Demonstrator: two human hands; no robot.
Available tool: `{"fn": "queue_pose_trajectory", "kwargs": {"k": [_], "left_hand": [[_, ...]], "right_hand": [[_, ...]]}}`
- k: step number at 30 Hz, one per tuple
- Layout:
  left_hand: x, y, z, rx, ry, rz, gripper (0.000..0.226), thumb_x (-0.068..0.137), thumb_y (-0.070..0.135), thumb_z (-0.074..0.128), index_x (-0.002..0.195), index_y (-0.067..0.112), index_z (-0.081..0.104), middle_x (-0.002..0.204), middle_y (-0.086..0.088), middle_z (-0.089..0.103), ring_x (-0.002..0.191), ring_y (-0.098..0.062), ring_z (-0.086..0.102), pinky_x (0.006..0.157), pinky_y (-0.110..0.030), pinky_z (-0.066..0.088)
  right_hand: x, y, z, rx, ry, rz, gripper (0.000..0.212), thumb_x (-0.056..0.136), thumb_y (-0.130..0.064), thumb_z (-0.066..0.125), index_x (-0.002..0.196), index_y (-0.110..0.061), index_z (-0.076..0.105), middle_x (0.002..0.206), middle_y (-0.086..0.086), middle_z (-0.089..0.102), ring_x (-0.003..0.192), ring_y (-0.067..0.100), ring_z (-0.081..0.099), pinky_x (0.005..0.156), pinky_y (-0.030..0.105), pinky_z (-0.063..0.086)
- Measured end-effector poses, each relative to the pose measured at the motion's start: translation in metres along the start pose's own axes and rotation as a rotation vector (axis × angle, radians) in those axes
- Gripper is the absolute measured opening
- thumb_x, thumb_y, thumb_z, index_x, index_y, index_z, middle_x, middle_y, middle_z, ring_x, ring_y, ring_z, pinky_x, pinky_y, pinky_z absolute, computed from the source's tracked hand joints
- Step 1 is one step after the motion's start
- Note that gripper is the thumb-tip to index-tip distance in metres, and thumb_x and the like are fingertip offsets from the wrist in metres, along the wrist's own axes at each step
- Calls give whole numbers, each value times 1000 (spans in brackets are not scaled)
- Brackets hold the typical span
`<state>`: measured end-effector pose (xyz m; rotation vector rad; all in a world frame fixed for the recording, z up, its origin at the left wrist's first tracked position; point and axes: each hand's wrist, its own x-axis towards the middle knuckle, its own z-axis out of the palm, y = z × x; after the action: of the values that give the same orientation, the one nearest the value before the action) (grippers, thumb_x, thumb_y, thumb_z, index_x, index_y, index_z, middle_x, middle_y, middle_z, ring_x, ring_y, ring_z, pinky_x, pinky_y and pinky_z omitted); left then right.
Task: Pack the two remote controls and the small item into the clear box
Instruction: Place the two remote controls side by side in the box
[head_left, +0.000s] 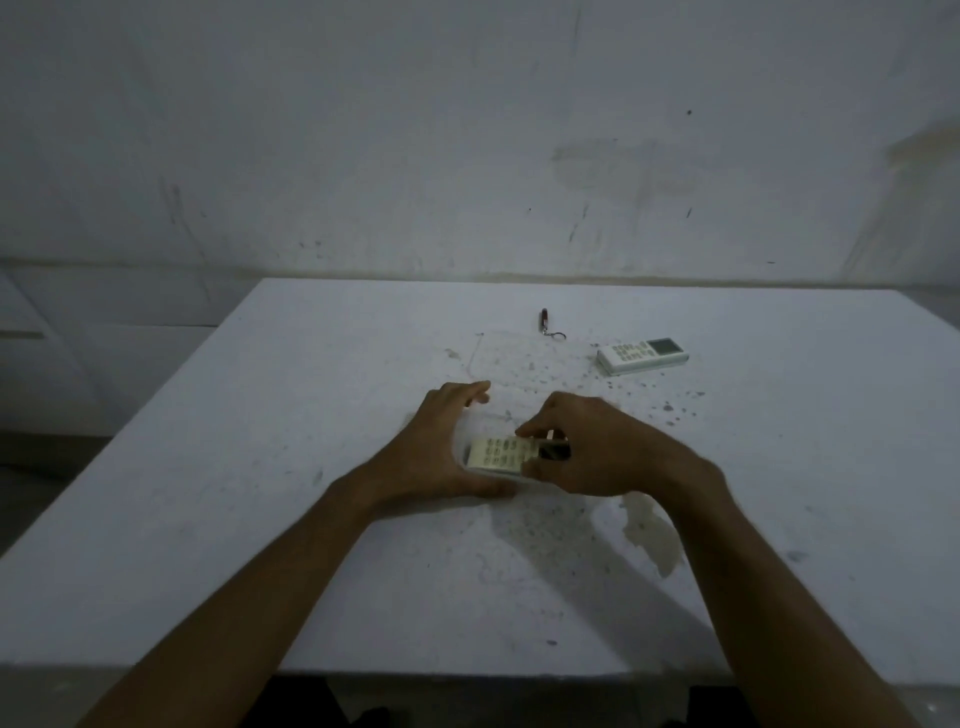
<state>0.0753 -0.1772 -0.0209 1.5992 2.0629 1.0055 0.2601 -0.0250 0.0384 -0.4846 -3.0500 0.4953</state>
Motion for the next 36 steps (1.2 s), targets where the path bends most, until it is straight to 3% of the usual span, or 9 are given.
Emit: {"fn": "queue_pose_trajectory", "kwargs": {"k": [3, 7, 15, 18, 21, 24, 29, 32, 36], "left_hand": [[-1, -1, 2, 42, 27, 15, 114, 56, 73, 88, 149, 40, 30, 144, 23, 38, 132, 3, 36, 111, -29, 37], [0, -1, 1, 71, 17, 1, 117, 54, 77, 86, 149, 40, 29, 147, 23, 36, 132, 3, 35, 108, -23, 34], [0, 0, 1, 100, -1, -15, 123, 51, 80, 85, 151, 38, 28, 152, 17, 36, 133, 0, 34, 112, -31, 36], [0, 3, -2, 102, -31, -24, 127, 52, 87, 77, 156, 38, 22, 160, 12, 27, 138, -3, 28, 115, -37, 33], [6, 14, -8, -32, 63, -35, 112, 64, 95, 53, 156, 37, 28, 161, 10, 29, 143, -15, 32, 115, -44, 34], [26, 30, -13, -47, 132, 5, 81, 77, 86, 52, 141, 37, 50, 142, 19, 45, 134, -11, 42, 113, -43, 40], [97, 65, 5, -17, 13, 70, 39, 93, 54, 66, 124, 30, 67, 131, 9, 62, 122, -9, 55, 106, -38, 47], [151, 85, 33, 157, -34, 138, 42, 94, 46, 69, 128, 22, 66, 134, -1, 64, 127, -20, 54, 117, -46, 34], [208, 103, 66, 432, -134, 111, 72, 88, 54, 73, 147, 20, 50, 149, -7, 50, 136, -29, 41, 114, -47, 29]], "right_hand": [[2, 2, 1, 58, -3, -11, 36, 99, -41, 58, 131, -29, 69, 126, -2, 67, 95, 7, 60, 73, 13, 45], [2, 7, 0, 56, -10, -8, 34, 99, -29, 60, 132, -32, 68, 124, -3, 66, 94, 6, 60, 78, 18, 49], [3, 7, 6, 87, 3, -23, 34, 102, -24, 56, 133, -33, 67, 131, -3, 64, 106, 10, 62, 89, 25, 53], [0, 11, 1, 150, 164, -5, 31, 102, -21, 57, 127, -31, 71, 123, -3, 66, 95, 1, 59, 85, 18, 51], [-3, 21, -8, 234, 327, 23, 26, 101, -23, 60, 122, -31, 73, 112, -12, 67, 86, -8, 60, 75, 9, 47], [-8, 40, -18, 263, 356, 100, 23, 100, -28, 60, 118, -35, 73, 105, -20, 66, 90, -18, 58, 66, 4, 44], [-19, 97, -29, 295, 364, 303, 23, 101, -26, 58, 117, -33, 74, 116, -7, 75, 97, 6, 70, 74, 13, 47], [-23, 126, -16, 342, 365, 424, 26, 100, -23, 58, 119, -26, 74, 128, -1, 71, 104, 12, 66, 83, 20, 48], [-28, 145, 0, 584, 640, 519, 26, 102, -20, 53, 112, -27, 76, 110, -3, 78, 87, 6, 71, 77, 21, 56]]}}
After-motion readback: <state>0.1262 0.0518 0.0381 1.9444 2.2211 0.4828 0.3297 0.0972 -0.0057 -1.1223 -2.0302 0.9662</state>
